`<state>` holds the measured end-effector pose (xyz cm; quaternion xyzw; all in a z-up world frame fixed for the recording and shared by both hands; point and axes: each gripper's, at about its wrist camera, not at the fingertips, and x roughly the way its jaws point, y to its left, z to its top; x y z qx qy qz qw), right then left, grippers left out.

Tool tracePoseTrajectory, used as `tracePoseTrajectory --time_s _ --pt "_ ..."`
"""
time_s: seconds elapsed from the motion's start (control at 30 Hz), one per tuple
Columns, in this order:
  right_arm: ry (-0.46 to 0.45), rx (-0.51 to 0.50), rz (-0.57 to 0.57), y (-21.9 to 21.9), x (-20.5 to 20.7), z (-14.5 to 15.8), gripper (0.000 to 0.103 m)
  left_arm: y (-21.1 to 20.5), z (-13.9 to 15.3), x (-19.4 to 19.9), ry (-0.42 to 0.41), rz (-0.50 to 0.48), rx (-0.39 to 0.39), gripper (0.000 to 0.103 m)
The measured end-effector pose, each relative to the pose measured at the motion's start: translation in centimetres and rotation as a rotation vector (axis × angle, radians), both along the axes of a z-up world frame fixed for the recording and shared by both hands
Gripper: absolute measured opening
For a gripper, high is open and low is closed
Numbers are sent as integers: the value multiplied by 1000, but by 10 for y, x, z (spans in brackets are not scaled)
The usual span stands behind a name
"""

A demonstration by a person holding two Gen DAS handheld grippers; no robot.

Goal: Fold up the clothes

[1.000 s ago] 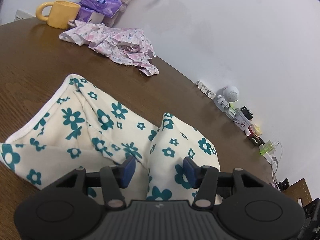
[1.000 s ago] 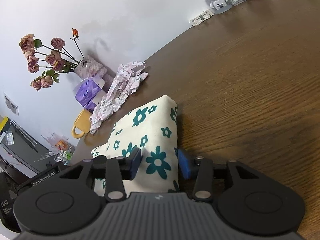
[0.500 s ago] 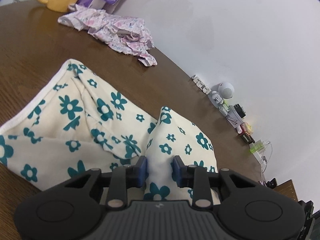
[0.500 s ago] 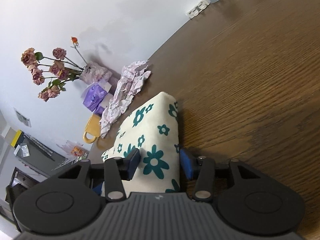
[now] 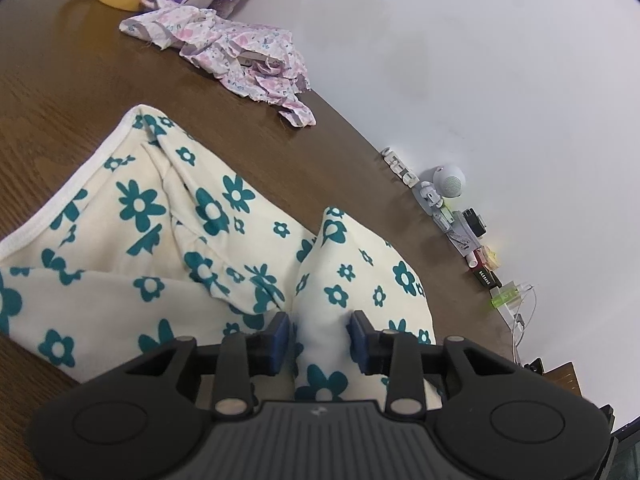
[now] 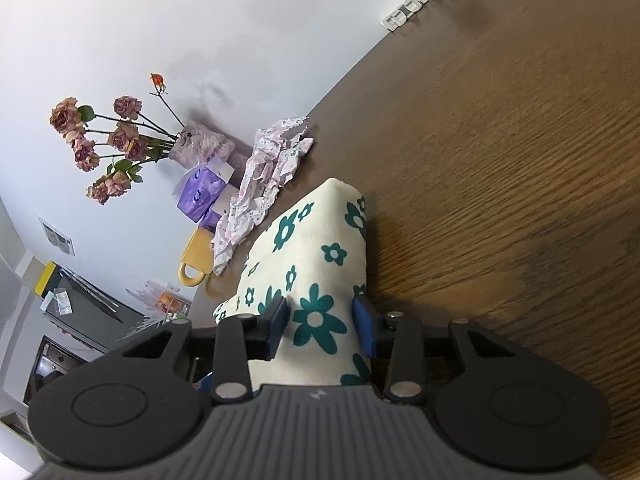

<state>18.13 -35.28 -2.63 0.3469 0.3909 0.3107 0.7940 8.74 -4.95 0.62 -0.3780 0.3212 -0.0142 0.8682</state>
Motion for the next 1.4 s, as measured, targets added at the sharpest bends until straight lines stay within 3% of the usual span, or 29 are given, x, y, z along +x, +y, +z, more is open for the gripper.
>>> tracePoseTrajectory --time_s 0.2,0.37,0.57,0.63,0.73,1.0,1.4 --pt "-20 -15 -2 1 -3 7 29 2 2 0 -6 -16 13 33" --pt "-43 -40 -1 3 -7 18 24 4 7 0 -5 -44 40 41" --pt "-86 -117 -2 15 -15 38 24 12 23 -6 -51 -111 154 40" --pt "-94 -150 -8 21 -17 45 24 12 29 -6 -68 -158 215 24" --pt "-106 -200 -17 31 -22 55 24 11 30 1 -66 -262 262 10" --pt "-163 -357 -45 68 -37 86 24 36 15 18 -64 -418 211 11" --pt "-289 -622 -20 158 -66 130 23 88 0 12 -68 -456 146 16"
